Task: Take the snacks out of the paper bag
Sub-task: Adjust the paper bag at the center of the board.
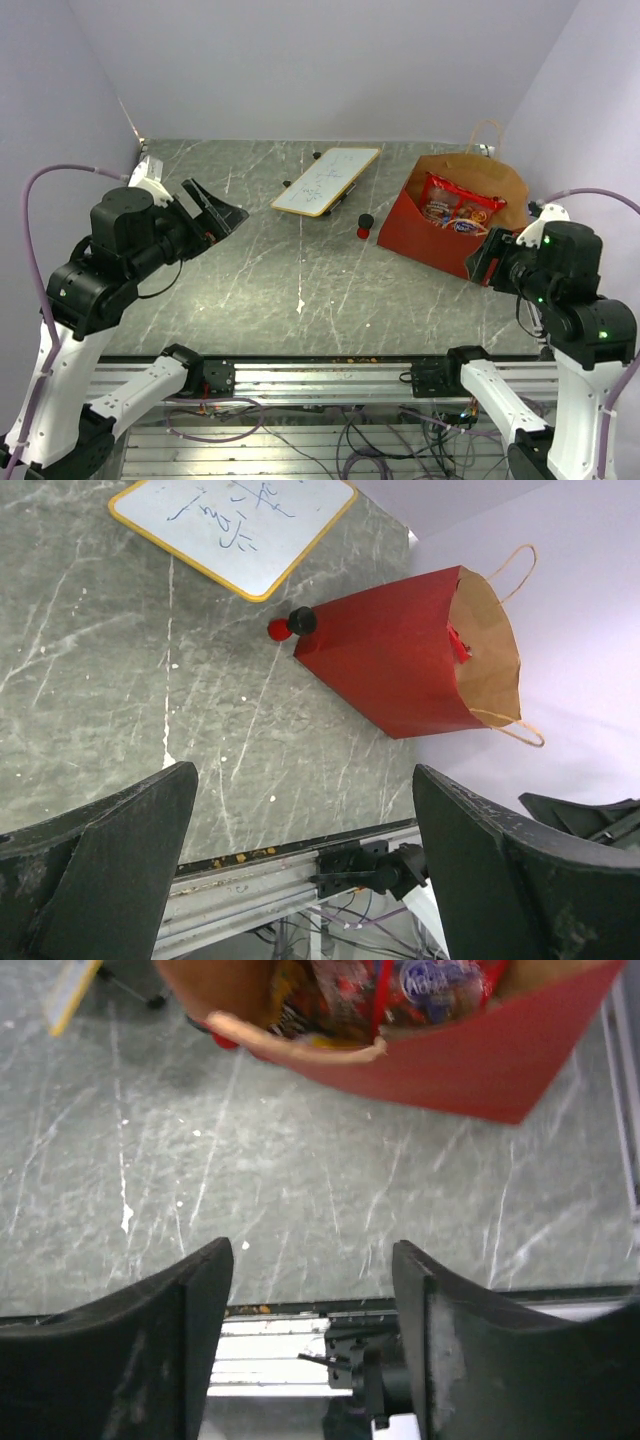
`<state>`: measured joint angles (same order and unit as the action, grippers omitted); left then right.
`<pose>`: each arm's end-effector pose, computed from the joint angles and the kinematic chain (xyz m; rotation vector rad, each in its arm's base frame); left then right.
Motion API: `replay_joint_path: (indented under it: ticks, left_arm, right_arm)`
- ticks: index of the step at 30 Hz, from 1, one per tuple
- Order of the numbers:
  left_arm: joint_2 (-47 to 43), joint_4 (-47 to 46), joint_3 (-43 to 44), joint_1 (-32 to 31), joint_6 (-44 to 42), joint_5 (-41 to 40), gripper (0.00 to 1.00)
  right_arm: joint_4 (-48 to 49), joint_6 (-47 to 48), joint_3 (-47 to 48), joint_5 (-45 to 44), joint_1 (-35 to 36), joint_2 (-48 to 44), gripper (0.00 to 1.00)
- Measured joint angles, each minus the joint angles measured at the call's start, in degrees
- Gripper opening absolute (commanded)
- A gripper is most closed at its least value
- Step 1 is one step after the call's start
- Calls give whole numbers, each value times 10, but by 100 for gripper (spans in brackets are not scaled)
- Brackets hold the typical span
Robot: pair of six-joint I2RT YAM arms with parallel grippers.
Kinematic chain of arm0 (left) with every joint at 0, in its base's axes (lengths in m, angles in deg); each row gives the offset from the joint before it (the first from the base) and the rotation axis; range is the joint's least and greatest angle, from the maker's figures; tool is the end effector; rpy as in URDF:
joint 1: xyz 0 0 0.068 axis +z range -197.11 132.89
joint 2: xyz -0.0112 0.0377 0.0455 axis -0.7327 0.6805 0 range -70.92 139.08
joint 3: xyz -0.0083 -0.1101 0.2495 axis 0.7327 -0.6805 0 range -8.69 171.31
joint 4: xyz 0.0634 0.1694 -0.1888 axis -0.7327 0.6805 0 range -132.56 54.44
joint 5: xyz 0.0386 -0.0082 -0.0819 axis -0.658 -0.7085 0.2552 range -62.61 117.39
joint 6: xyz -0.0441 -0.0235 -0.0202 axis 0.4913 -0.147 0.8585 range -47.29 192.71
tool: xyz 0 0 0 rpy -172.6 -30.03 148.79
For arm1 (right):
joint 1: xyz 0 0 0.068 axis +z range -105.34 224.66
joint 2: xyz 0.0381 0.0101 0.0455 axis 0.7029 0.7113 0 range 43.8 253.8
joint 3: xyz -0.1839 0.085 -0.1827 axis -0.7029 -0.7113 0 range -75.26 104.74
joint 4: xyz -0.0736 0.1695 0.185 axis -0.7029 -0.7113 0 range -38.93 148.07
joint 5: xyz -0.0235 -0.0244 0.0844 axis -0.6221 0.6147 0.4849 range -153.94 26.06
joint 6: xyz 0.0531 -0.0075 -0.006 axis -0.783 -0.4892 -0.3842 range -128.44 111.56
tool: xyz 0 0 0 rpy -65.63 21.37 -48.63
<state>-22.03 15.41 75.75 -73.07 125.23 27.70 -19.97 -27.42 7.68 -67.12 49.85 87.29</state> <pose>0.1007 -0.0493 0.4619 -0.4728 2.0195 -0.8822 0.0651 0.0041 0.4289 0.2998 2.2282 0.1655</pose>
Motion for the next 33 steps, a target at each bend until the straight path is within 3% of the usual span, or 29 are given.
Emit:
replay_joint_path:
  ticks: [5, 10, 19, 26, 33]
  left_arm:
    - [19, -12, 0, 0, -3, 12, 99]
    - [49, -30, 4, 0, -26, 19, 100]
    - [166, -42, 80, 0, -125, 25, 99]
    - [304, -46, 166, 0, -223, 38, 99]
    - [341, -59, 159, 2, -255, 69, 99]
  right_arm:
    - [33, 36, 67, 37, 0, 16, 77]
    - [103, 58, 115, 10, 0, 80, 78]
    - [255, 79, 153, -87, 0, 301, 82]
    - [212, 85, 155, -19, 0, 337, 87]
    - [125, 42, 149, -27, 0, 248, 92]
